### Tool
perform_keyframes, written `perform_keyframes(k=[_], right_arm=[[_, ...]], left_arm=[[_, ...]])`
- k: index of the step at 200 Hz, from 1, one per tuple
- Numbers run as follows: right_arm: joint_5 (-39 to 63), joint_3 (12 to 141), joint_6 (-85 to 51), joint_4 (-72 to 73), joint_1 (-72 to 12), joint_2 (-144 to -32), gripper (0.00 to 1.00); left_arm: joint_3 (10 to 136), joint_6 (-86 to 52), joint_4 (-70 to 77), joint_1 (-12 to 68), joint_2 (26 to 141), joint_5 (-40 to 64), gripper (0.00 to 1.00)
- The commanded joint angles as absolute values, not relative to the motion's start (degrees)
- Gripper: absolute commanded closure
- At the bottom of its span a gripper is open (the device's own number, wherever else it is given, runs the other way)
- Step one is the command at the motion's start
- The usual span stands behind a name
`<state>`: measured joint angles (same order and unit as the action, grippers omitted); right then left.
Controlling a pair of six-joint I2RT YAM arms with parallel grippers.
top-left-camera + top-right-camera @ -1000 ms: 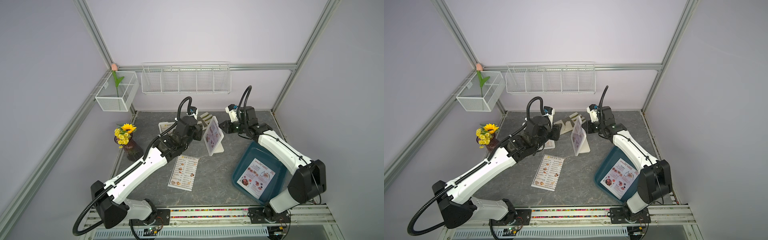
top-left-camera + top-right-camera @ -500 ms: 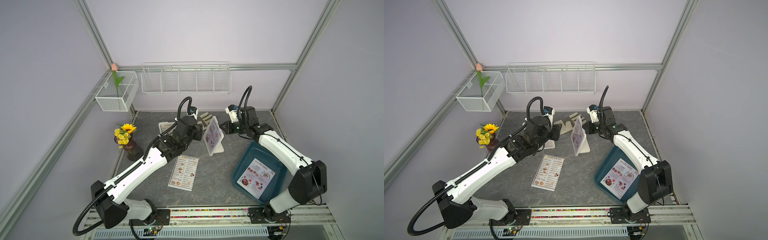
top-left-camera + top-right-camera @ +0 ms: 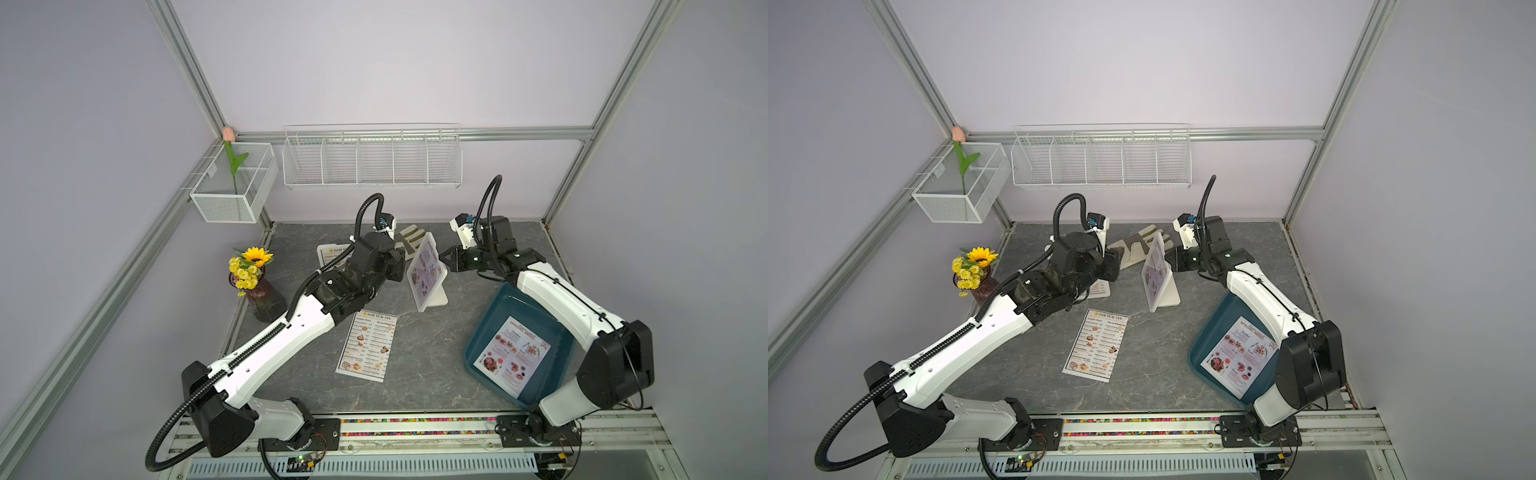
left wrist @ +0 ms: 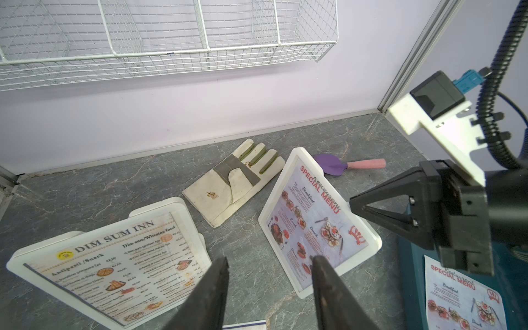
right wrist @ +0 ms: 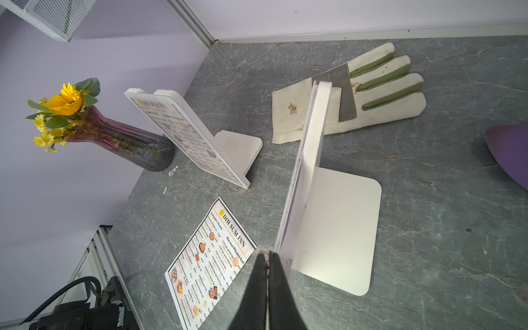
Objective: Replace the menus in the menu holders
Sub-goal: Insert the menu into the menu holder.
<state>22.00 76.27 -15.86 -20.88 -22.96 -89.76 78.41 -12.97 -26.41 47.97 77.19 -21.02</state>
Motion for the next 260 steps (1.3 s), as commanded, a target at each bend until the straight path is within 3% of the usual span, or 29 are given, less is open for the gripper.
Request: perform_keyframes(k=[1, 200, 230, 260], right_arm=[[22.90, 74.75, -15.03, -22.06, -22.78, -87.99, 0.91], [24.25, 74.58, -13.97, -24.52, -23.19, -86.80, 0.89], [23.75, 77.20, -13.25, -25.30, -23.12, -85.73, 0.77], [18.96, 76.16, -12.58, -27.11, -23.17, -82.26, 0.47]], left_arm=[[78.00, -13.25, -25.75, 48.05, 76.42, -21.38, 0.50], [77.61, -13.36, -25.62, 48.07, 76.11, -21.46, 0.50], [77.65, -13.44, -25.62, 48.07, 76.02, -21.35, 0.50], [77.00, -13.73, -26.08, 48.03, 75.00, -21.83, 0.50]])
